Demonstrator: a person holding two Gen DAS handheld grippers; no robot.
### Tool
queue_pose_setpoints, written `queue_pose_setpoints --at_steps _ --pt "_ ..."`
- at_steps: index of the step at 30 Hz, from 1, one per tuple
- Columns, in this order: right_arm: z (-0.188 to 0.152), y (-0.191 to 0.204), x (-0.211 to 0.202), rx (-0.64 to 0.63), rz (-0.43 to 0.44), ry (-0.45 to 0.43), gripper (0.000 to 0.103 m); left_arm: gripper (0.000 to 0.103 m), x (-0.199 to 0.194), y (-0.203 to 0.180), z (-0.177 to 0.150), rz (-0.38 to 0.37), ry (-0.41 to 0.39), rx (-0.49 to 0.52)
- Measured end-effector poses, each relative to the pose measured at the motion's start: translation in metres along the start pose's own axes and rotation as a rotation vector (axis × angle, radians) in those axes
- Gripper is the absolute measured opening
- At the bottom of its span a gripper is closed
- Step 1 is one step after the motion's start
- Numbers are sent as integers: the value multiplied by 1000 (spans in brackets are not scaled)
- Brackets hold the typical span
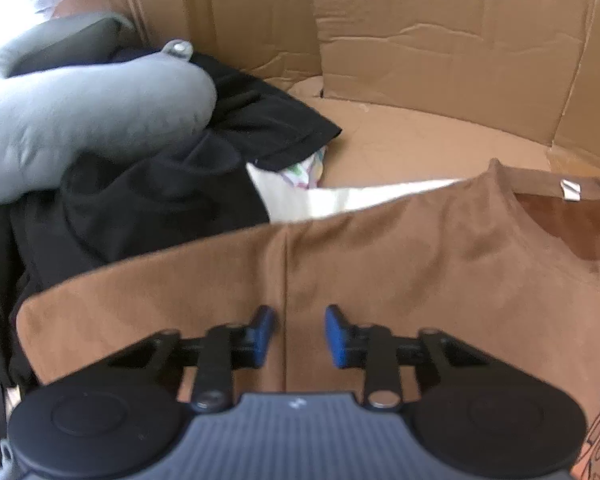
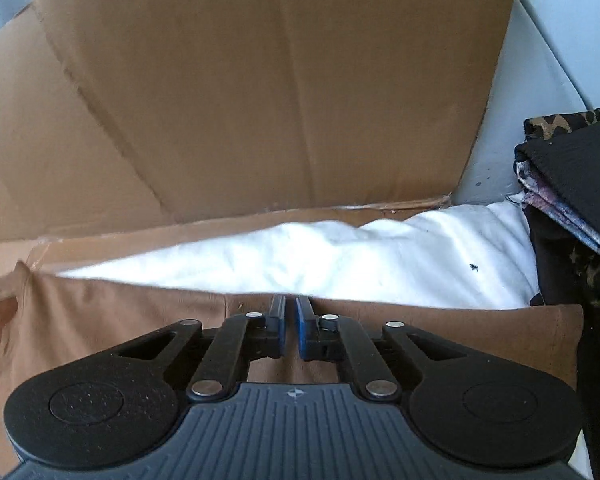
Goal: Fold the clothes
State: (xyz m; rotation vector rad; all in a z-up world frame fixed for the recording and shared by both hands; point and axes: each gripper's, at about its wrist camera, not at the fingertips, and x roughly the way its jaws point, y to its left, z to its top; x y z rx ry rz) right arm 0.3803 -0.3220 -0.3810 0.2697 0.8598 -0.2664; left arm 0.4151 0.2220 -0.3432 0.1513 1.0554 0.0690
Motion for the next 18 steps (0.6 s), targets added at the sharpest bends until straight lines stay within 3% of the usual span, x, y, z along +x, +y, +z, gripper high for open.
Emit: queue_pose_setpoints --at_steps 6,10,13,16,18 --pt "-2 12 -26 -37 101 -62 11 23 -1 -4 16 -39 -66 -10" --pt "-12 24 -20 -88 150 -22 11 24 7 -22 22 -62 -63 75" --pt "-17 30 -7 -109 143 16 11 24 18 -19 27 -18 -38 53" --pt "-14 28 4 -122 136 24 10 16 29 -10 32 13 -10 31" --pt "-8 29 9 -126 125 23 9 3 34 -6 34 43 9 25"
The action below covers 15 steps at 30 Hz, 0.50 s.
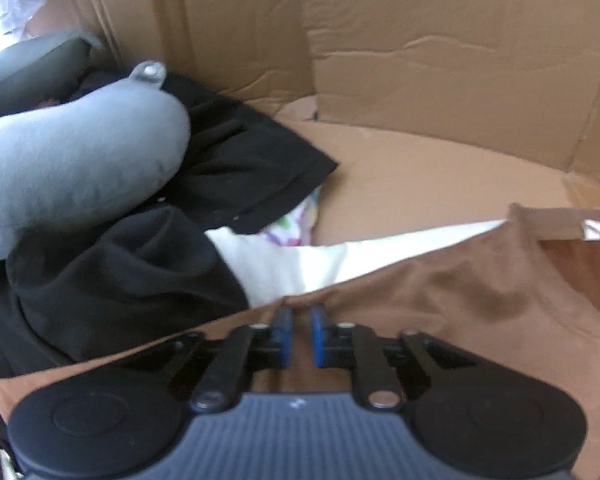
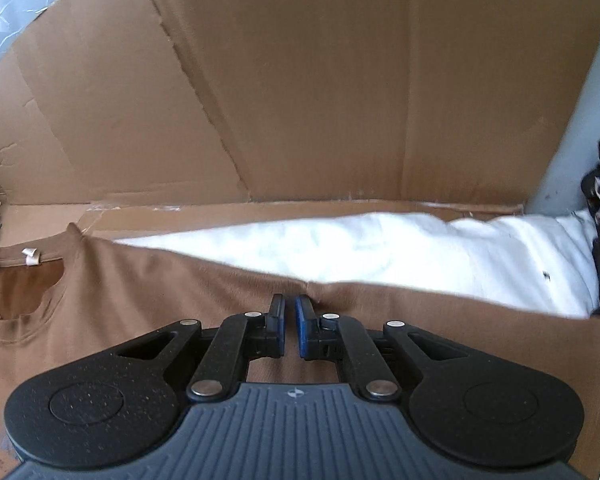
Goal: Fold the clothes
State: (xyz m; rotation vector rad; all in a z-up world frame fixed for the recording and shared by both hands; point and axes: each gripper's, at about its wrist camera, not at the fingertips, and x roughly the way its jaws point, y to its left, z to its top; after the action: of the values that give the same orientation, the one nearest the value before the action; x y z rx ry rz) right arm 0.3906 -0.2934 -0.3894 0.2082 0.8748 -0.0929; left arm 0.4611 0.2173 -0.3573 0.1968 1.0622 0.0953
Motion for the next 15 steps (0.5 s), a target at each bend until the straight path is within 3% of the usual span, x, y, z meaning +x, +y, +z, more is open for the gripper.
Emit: queue_pose_setpoints --at_steps 5,9,15 --pt "17 15 -1 16 -51 -36 9 3 -9 2 4 10 -26 -24" --pt "24 44 -7 -44 45 -69 8 17 -22 -18 1 -35 -58 33" --pt "15 94 2 -213 174 -9 8 17 -28 -59 -9 -126 -71 122"
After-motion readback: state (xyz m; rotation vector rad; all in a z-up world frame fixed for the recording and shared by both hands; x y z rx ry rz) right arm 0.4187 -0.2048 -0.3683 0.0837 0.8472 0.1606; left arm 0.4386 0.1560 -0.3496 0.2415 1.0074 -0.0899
